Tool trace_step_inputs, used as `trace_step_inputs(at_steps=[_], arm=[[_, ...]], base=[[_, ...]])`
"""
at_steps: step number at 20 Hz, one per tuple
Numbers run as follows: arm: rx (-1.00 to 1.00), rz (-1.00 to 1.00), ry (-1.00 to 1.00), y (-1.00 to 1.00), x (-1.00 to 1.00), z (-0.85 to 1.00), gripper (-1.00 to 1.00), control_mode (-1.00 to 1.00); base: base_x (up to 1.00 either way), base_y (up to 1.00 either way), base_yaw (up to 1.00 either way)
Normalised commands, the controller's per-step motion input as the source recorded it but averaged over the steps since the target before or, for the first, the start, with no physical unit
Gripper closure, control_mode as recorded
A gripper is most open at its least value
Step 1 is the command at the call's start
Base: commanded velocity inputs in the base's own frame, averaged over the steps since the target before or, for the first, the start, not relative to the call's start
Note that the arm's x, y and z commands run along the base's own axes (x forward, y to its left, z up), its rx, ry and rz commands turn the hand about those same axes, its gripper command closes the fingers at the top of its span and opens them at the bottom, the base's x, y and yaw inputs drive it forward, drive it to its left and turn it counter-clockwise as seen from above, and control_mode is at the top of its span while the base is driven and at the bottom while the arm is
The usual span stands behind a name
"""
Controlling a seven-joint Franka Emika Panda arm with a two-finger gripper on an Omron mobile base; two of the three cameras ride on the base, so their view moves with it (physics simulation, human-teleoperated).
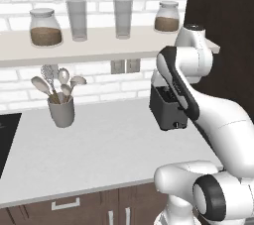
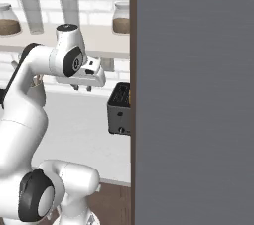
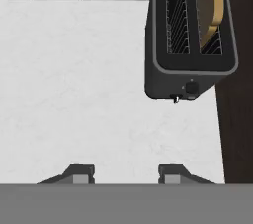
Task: Start the toaster. Once the lever pops up, take the bread to the plate on the dining counter.
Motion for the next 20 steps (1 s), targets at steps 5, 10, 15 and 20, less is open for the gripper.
trace_step_inputs(at_steps=[5,10,15,20], arm=[[0.0,0.01,0.0,-0.09,-0.29,-0.09,-1.0,-1.0],[0.0,-0.16,-0.01,-0.28,-0.03,-0.28,-1.0,-1.0],[-0.01,-0.27,0.0,-0.21,0.25,-0.36,-1.0,-1.0],[-0.01,-0.3,0.0,-0.11,0.29,-0.17,-1.0,-1.0]], base=[[0.0,0.0,0.0],[0.0,0.0,0.0],[0.0,0.0,0.0],[0.0,0.0,0.0]])
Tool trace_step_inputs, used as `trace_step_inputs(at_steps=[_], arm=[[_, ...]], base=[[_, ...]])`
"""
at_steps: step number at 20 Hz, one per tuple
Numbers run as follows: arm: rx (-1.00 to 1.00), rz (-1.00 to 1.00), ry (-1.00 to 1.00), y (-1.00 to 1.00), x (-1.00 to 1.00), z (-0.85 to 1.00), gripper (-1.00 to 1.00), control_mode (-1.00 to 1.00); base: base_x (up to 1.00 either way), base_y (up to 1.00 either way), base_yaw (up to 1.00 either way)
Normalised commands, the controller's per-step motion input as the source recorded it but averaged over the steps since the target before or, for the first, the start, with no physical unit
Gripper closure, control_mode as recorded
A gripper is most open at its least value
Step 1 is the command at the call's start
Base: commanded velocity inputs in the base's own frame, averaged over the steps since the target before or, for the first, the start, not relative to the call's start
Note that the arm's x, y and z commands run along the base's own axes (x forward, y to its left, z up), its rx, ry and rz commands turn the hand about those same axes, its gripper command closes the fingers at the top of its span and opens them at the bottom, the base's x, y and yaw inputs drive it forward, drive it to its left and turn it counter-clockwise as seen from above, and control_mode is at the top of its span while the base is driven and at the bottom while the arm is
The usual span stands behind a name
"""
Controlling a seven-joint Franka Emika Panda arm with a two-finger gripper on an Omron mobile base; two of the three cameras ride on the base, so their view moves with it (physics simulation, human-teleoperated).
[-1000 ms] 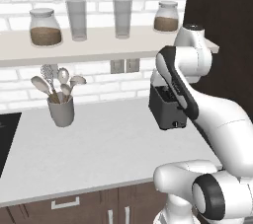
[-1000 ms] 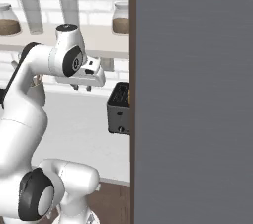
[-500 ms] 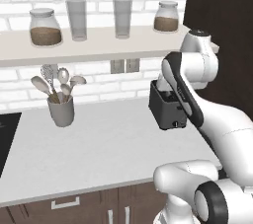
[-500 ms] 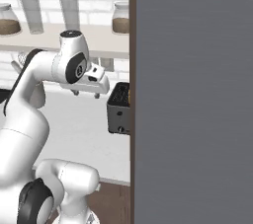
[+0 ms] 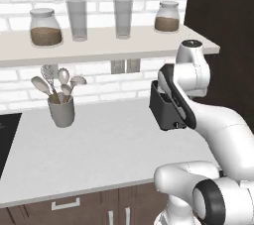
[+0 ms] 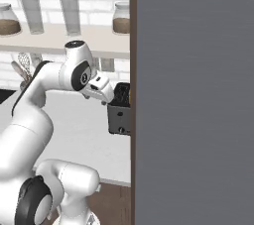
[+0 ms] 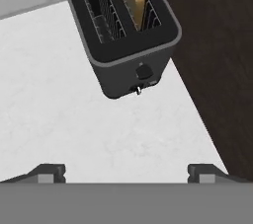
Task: Start the toaster. Once the lever pops up, take the bread to the plate on the dining counter.
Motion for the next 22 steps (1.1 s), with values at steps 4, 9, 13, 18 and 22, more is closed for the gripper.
trace_step_inputs(at_steps=[4,9,13,18,22], arm=[[0.0,-0.01,0.0,-0.48,0.0,-0.14,-1.0,-1.0],[0.0,0.03,0.0,-0.34,0.01,-0.2,1.0,-1.0],[-0.07,0.11,0.0,-0.16,0.07,-0.41,1.0,-1.0],[-0.05,0.08,0.0,0.02,0.36,-0.15,1.0,-1.0],[-0.06,0.04,0.03,0.0,0.43,-0.08,1.0,-1.0]], base=[[0.0,0.0,0.0],[0.0,0.0,0.0],[0.0,0.0,0.0],[0.0,0.0,0.0],[0.0,0.0,0.0]])
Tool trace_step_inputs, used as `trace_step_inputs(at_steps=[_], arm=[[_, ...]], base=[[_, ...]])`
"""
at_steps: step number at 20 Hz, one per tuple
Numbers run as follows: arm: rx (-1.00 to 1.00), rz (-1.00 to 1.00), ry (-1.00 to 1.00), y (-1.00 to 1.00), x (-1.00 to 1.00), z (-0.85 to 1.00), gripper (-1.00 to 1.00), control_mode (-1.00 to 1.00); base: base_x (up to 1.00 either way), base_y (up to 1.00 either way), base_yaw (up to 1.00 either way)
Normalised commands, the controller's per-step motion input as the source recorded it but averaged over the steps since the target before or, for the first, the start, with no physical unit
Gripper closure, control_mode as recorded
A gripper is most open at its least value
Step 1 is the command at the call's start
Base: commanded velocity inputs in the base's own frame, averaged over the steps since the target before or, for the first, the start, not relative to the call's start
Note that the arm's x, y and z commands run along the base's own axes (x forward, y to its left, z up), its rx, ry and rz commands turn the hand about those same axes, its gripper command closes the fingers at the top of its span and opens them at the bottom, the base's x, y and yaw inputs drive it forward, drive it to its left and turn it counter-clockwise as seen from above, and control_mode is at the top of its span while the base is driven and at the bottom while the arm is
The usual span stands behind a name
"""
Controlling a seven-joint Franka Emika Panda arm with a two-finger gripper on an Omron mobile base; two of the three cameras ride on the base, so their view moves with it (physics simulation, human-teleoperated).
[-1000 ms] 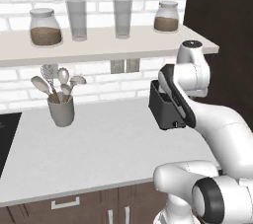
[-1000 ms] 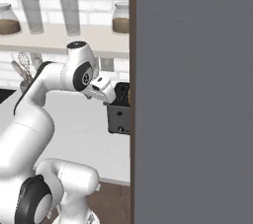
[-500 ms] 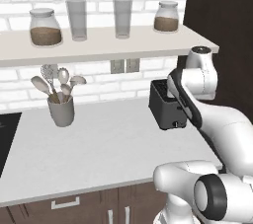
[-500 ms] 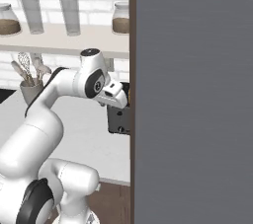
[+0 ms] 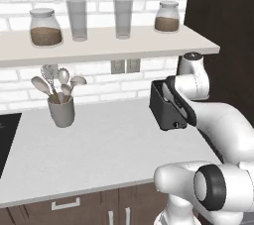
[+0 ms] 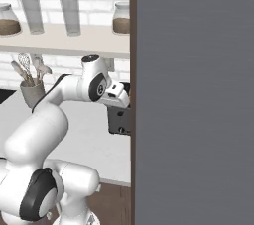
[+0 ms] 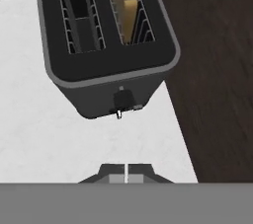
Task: Start the toaster. Once the lever pops up, take the bread to the plate on the dining counter.
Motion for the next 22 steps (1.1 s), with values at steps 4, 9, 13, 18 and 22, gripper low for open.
trace_step_inputs(at_steps=[4,9,13,18,22], arm=[[-0.02,0.05,0.05,0.0,0.37,-0.08,1.0,-1.0],[-0.12,0.04,0.02,0.1,0.0,-0.45,1.0,-1.0],[-0.06,0.03,0.0,-0.05,0.09,-0.19,1.0,-1.0],[-0.03,0.03,0.0,-0.3,0.21,-0.14,1.0,-1.0],[0.0,0.03,0.0,-0.17,0.1,-0.21,1.0,-1.0]], base=[[0.0,0.0,0.0],[0.0,0.0,0.0],[0.0,0.0,0.0],[0.0,0.0,0.0],[0.0,0.0,0.0]])
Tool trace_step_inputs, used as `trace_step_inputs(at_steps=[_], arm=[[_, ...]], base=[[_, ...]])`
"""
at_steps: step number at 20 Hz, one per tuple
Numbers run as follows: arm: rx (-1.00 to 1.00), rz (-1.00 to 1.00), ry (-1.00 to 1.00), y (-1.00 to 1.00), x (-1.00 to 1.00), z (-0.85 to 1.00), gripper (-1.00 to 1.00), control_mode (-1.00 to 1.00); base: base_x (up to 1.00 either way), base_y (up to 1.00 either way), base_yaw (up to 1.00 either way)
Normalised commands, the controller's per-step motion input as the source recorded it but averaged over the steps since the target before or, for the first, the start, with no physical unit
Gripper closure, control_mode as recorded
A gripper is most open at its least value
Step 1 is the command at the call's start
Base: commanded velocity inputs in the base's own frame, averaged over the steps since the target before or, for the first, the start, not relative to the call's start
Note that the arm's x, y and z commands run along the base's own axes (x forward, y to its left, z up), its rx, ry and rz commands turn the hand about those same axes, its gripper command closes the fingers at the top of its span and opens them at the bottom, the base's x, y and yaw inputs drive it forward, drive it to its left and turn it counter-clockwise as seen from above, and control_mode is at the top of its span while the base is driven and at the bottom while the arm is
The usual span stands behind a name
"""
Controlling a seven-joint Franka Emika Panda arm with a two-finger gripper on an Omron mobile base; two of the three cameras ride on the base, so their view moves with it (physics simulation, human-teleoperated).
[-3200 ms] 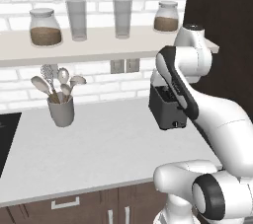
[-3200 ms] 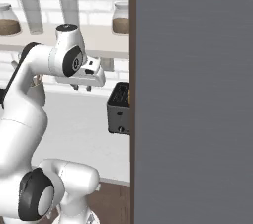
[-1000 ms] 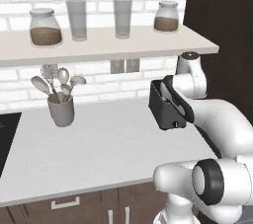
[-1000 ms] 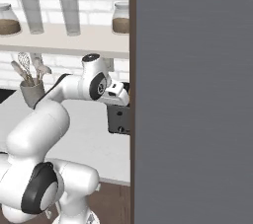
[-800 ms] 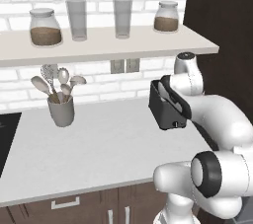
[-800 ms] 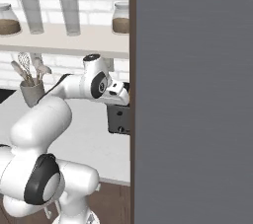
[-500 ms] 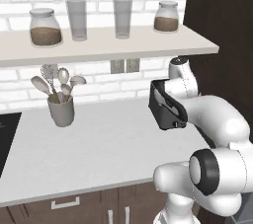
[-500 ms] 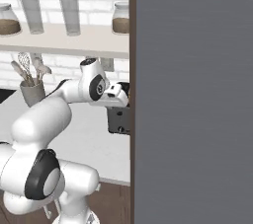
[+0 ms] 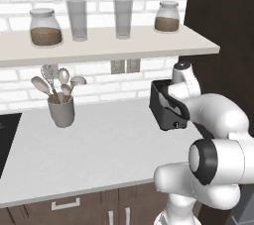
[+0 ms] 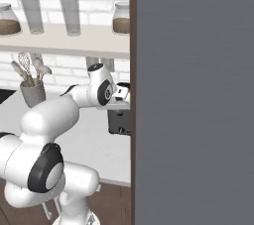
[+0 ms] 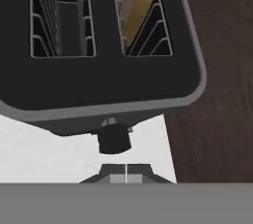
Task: Start the toaster. Once the lever pops up, take the bread to the plate on the dining counter.
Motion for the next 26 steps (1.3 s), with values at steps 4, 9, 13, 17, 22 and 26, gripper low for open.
trace_step_inputs(at_steps=[4,9,13,17,22,26], arm=[[0.0,0.0,0.01,-0.02,0.22,-0.26,1.0,-1.0],[0.0,0.0,0.0,0.0,0.36,-0.08,1.0,-1.0],[0.0,0.01,0.0,0.0,0.1,-0.01,1.0,-1.0],[0.0,0.01,0.0,0.0,0.01,-0.06,1.0,-1.0],[0.0,0.0,0.0,0.06,-0.2,-0.26,1.0,-1.0],[0.0,0.0,0.0,0.11,0.0,-0.17,1.0,-1.0]], base=[[0.0,0.0,0.0],[0.0,0.0,0.0],[0.0,0.0,0.0],[0.0,0.0,0.0],[0.0,0.0,0.0],[0.0,0.0,0.0]])
